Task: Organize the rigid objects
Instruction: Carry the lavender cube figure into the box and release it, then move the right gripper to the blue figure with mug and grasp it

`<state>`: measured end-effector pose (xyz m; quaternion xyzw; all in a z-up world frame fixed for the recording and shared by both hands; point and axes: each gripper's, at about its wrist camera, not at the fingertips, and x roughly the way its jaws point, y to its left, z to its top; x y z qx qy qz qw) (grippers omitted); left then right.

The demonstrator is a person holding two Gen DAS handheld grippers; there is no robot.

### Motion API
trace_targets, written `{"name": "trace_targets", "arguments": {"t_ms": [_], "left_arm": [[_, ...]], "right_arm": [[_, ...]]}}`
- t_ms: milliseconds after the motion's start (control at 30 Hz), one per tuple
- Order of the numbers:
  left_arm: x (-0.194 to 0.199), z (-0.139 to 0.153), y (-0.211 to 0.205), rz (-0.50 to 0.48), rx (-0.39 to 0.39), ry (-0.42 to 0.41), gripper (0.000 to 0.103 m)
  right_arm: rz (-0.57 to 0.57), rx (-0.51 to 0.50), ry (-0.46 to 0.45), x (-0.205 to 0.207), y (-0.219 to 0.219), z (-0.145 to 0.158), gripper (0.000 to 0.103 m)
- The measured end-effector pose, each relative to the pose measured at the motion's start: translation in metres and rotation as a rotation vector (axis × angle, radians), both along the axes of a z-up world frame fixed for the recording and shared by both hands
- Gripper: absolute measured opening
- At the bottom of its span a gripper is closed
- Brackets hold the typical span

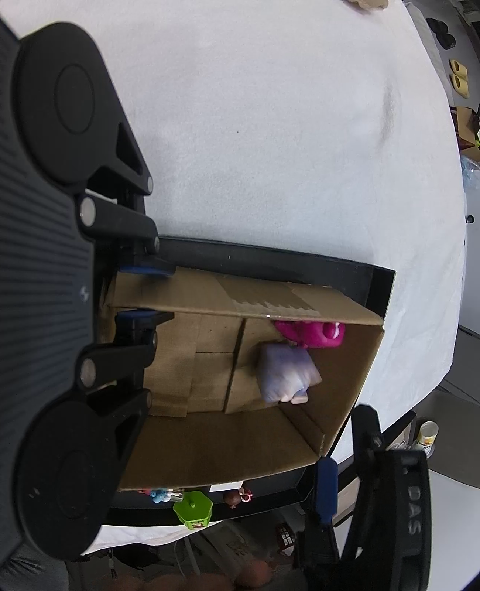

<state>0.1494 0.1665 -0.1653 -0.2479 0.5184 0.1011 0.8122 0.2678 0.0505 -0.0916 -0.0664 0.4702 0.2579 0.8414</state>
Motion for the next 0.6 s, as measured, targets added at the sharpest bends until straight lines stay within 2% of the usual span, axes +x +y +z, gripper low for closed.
{"name": "trace_targets", "arguments": {"t_ms": [333, 600], "left_arm": [[-0.003, 0.004, -0.003, 0.002, 0.011, -0.003, 0.017], [-0.003, 0.005, -0.003, 0.011, 0.016, 0.0, 0.017]], "right_arm": [[-0.054, 0.055, 0.016, -0.004, -0.054, 0.016, 0.065], [-0.1, 0.053, 0.008, -0.01, -0.097, 0.018, 0.066]]}}
